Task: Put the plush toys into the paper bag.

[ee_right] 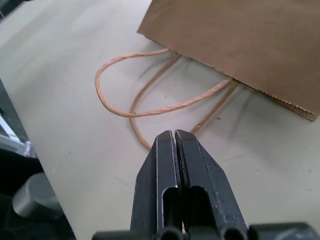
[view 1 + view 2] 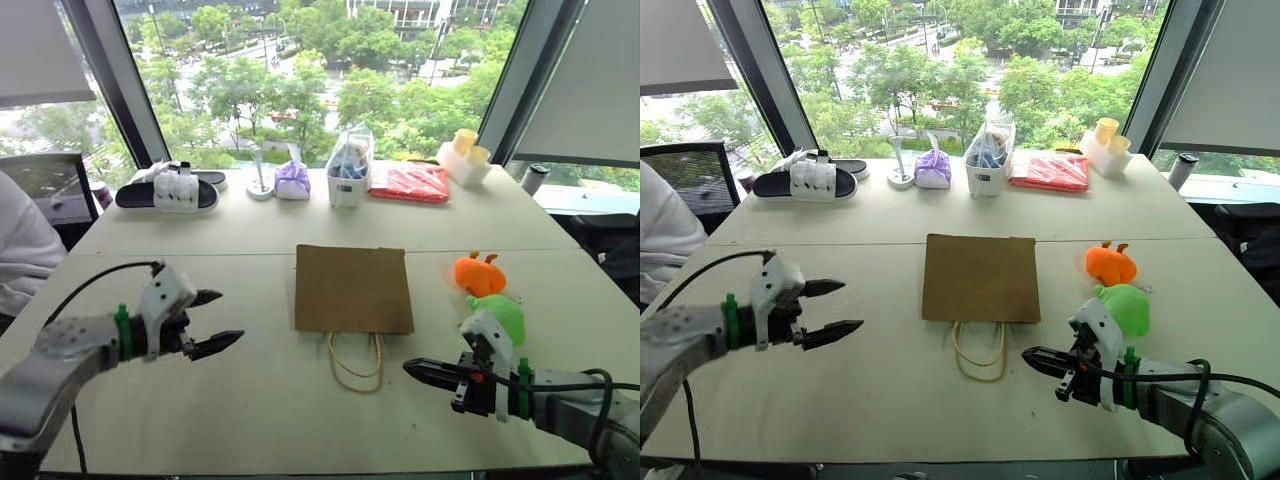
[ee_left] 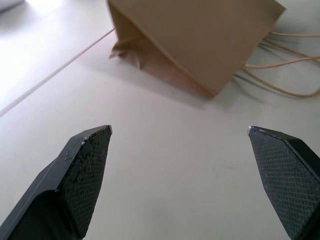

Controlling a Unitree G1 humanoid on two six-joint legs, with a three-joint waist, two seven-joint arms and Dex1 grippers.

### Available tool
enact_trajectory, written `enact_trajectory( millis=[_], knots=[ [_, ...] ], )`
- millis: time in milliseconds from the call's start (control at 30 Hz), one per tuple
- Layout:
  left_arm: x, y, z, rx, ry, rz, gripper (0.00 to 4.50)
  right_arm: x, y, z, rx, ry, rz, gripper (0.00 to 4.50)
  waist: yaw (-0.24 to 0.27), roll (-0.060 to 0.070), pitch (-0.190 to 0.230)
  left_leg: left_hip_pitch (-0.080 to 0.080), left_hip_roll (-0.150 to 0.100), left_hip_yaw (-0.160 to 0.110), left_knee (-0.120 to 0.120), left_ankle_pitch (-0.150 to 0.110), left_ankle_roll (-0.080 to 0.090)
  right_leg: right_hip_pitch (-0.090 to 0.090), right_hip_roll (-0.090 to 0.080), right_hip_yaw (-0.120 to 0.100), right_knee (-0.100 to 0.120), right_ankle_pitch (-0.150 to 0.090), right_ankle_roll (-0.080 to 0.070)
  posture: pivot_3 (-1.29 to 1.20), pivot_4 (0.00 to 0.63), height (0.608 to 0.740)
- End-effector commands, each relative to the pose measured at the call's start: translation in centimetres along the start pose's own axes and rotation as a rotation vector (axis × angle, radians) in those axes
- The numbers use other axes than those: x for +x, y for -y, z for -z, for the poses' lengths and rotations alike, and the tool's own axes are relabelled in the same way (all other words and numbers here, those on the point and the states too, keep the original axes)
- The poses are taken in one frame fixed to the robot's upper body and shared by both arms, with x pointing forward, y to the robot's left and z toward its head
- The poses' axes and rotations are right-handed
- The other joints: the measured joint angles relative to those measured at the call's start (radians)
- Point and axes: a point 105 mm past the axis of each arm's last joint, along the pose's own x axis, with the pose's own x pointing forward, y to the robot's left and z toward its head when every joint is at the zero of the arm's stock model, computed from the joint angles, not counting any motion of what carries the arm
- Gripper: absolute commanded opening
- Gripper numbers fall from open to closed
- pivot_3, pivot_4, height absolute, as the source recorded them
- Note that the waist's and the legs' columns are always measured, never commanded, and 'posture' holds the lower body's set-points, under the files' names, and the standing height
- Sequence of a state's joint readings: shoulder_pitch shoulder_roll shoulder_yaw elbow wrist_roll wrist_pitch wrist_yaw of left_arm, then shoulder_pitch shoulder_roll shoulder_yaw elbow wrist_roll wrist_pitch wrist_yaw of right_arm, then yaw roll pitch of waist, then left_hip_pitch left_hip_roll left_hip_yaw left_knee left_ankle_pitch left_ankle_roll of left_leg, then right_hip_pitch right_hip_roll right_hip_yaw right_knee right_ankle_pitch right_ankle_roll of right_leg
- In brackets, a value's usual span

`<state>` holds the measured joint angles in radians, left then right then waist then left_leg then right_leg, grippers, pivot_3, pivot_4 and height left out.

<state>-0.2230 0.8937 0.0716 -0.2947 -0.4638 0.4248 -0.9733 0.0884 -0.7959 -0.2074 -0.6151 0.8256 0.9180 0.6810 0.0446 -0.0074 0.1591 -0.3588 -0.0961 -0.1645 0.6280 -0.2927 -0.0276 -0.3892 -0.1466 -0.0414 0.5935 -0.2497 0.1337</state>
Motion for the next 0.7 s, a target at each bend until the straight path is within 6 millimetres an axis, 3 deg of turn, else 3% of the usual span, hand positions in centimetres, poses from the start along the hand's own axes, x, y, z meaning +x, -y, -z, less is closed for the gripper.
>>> enact_trajectory(
  millis=[33, 167, 300, 533, 600, 700],
  knots=[
    [3.7, 1.2, -0.4, 0.128, 0.037, 0.169, 4.46, 0.8, -1.1, -1.0, -0.050, 0.029, -0.030, 0.00, -0.002, 0.000, 0.000, 0.000, 0.000, 0.000, 0.000, 0.000, 0.000, 0.000, 0.000, 0.000, 0.000, 0.001, 0.002, 0.00, 0.150, 0.740],
    [6.6, 2.5, 0.1, 0.218, 0.052, 0.298, 4.46, 1.1, -0.8, -1.6, -0.055, 0.061, -0.002, 0.00, -0.010, -0.001, 0.000, 0.001, 0.000, 0.001, 0.000, 0.000, 0.000, 0.000, 0.001, 0.001, 0.000, 0.002, 0.003, 0.00, 0.150, 0.740],
    [10.8, 3.7, -0.2, 0.374, 0.097, 0.402, 4.46, 1.0, -0.9, -1.2, -0.041, 0.078, 0.035, 0.00, -0.001, -0.002, 0.001, 0.000, 0.003, 0.000, 0.000, 0.000, 0.000, -0.001, 0.007, 0.001, 0.000, 0.003, 0.001, 0.00, 0.150, 0.740],
    [13.4, 5.4, -1.6, 0.346, 0.210, 0.504, 4.46, 0.9, -1.0, -0.6, -0.021, 0.101, 0.092, 0.00, -0.009, -0.003, 0.001, 0.000, 0.004, -0.001, 0.002, 0.000, 0.000, 0.000, 0.010, 0.004, 0.000, 0.003, 0.001, 0.00, 0.150, 0.740],
    [13.7, 5.5, -1.9, 0.338, 0.229, 0.514, 3.96, 0.9, -1.1, -0.5, -0.018, 0.103, 0.100, 0.00, -0.008, -0.003, 0.001, 0.001, 0.004, -0.001, 0.002, 0.000, 0.000, 0.000, 0.011, 0.005, 0.001, 0.003, 0.001, 0.00, 0.150, 0.740],
    [14.0, 5.4, -1.9, 0.352, 0.229, 0.506, 2.76, 0.9, -1.2, -0.3, -0.012, 0.108, 0.110, 0.00, -0.006, -0.003, 0.001, 0.002, 0.005, -0.002, 0.002, 0.000, 0.000, 0.000, 0.012, 0.005, 0.002, 0.004, 0.001, 0.00, 0.150, 0.740]
  ],
)
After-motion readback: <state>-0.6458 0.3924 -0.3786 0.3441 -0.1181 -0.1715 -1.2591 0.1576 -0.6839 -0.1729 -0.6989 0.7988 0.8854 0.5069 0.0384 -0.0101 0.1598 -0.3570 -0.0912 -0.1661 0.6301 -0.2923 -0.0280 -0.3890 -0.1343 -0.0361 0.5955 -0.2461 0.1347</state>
